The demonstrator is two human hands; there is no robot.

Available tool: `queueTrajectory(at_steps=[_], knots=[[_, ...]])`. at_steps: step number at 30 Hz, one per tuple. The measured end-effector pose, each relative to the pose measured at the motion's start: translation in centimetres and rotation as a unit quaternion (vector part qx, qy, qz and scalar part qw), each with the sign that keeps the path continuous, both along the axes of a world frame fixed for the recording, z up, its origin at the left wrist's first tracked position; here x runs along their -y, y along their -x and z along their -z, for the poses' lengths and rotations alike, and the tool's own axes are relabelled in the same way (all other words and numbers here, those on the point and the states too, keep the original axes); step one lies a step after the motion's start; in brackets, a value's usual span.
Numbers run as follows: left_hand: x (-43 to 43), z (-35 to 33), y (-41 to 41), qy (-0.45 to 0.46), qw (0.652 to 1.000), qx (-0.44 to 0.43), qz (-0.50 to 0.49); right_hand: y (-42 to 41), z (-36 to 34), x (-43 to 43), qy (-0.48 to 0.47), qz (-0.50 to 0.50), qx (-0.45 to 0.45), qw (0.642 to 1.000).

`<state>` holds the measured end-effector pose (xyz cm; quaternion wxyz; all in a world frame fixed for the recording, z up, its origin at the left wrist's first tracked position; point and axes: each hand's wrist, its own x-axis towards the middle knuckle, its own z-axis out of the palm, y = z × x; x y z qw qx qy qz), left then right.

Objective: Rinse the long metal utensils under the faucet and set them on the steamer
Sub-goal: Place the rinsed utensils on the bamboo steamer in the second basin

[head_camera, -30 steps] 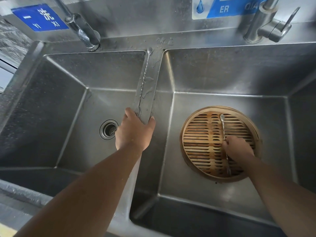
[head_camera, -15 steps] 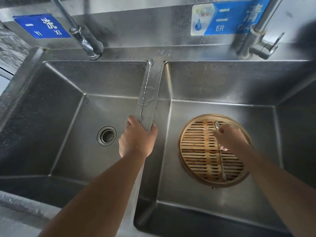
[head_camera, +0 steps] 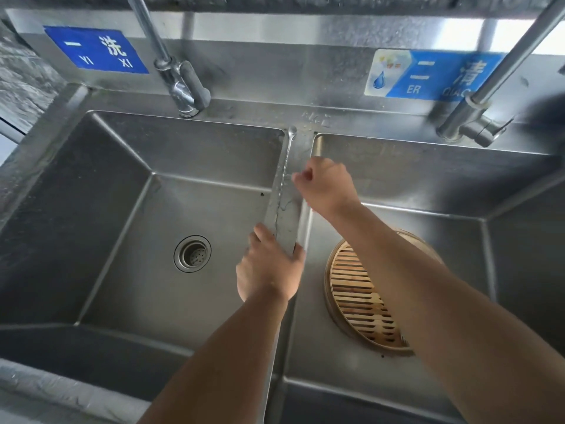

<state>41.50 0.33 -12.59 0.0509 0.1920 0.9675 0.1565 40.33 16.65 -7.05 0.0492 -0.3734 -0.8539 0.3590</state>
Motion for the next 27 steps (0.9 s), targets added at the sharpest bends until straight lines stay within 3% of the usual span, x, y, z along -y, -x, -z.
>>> queueTrajectory(at_steps=[5, 12, 20, 24, 27], knots=[[-0.1, 0.0, 0.0, 0.005, 1.0, 0.004, 0.008, 4.4, 0.6, 0.5, -0.1, 0.004, 0.088, 0.991], [-0.1, 0.0, 0.0, 0.009, 1.0, 0.006, 0.007, 4.0, 1.6, 0.0, -0.099, 0.048, 0.139, 0.984], [-0.1, 0.0, 0.0, 0.001, 1.0, 0.006, 0.01, 1.7, 1.9, -1.7, 0.049, 0.035, 0.124, 0.99], [-0.1, 0.0, 0.0, 0.004, 1.0, 0.005, 0.012, 1.0, 2.4, -2.1, 0.194, 0.058, 0.029, 0.979], [-0.1, 0.0, 0.0, 0.005, 1.0, 0.003, 0.014, 0.0, 3.1, -2.3, 0.204, 0.062, -0.008, 0.977]])
